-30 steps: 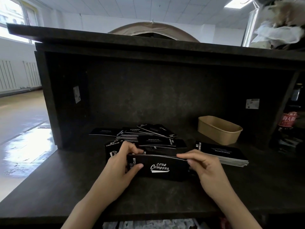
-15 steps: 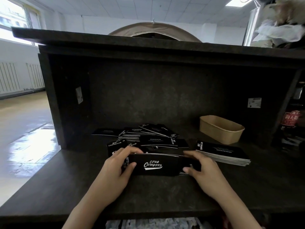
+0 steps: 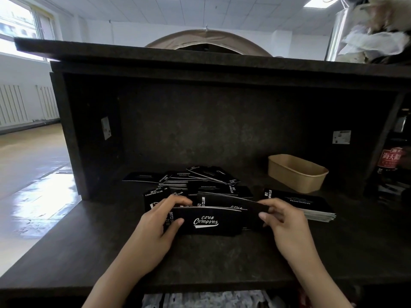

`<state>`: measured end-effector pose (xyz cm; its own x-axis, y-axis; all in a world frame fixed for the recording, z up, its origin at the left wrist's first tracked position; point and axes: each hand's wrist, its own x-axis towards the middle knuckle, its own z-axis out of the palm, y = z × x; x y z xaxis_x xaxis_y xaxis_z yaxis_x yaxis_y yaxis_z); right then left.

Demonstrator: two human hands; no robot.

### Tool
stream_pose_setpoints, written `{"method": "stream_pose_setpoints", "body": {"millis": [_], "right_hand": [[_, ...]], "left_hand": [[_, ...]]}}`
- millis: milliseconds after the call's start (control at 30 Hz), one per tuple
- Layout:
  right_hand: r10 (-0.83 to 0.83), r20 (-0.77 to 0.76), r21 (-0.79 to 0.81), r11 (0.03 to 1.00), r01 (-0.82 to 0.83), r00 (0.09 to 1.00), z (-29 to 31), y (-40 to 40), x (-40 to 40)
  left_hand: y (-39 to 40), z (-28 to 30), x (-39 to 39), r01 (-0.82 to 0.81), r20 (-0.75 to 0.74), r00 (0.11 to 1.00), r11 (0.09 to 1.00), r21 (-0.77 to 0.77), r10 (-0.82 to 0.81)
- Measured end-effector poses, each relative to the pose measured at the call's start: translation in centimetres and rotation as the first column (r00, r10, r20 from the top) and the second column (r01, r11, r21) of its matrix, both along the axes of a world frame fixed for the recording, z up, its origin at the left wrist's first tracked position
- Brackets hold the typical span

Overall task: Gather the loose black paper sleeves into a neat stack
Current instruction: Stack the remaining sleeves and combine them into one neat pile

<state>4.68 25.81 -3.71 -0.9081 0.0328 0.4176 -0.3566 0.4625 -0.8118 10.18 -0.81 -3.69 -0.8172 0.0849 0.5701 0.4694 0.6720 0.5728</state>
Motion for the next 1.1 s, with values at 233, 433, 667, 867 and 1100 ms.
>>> {"method": "stream_pose_setpoints", "body": {"millis": [233, 433, 667, 867, 1100], "right_hand": [[0.339, 0.031, 0.045, 0.939, -0.34, 0.94, 1.4, -1.3, 1.5], [-0.003, 0.056, 0.326, 0.945, -0.016, 0.998, 0.4, -0.8, 0.0], [-0.026, 0.138, 0.466, 0.884, -0.042, 0.99, 0.4, -1.2, -0.2], [0.022, 0.15, 0.481, 0.872, -0.092, 0.988, 0.3, -1.2, -0.3], [0.047, -0.015, 0.202, 0.978, -0.043, 0.999, 0.3, -0.4, 0.2]], "left_hand": [[0.3, -0.2, -0.2, 0.033, 0.007, 0.999, 0.998, -0.057, -0.033], [0.1, -0.1, -0.3, 0.012, -0.021, 1.0, 0.997, -0.073, -0.014], [-0.2, -0.3, -0.3, -0.033, -0.014, 0.999, 0.999, -0.027, 0.033], [-0.3, -0.2, -0.1, -0.031, -0.005, 1.0, 0.999, -0.026, 0.031], [0.0, 0.0, 0.1, 0.001, -0.02, 1.0, 0.999, -0.046, -0.002]]}}
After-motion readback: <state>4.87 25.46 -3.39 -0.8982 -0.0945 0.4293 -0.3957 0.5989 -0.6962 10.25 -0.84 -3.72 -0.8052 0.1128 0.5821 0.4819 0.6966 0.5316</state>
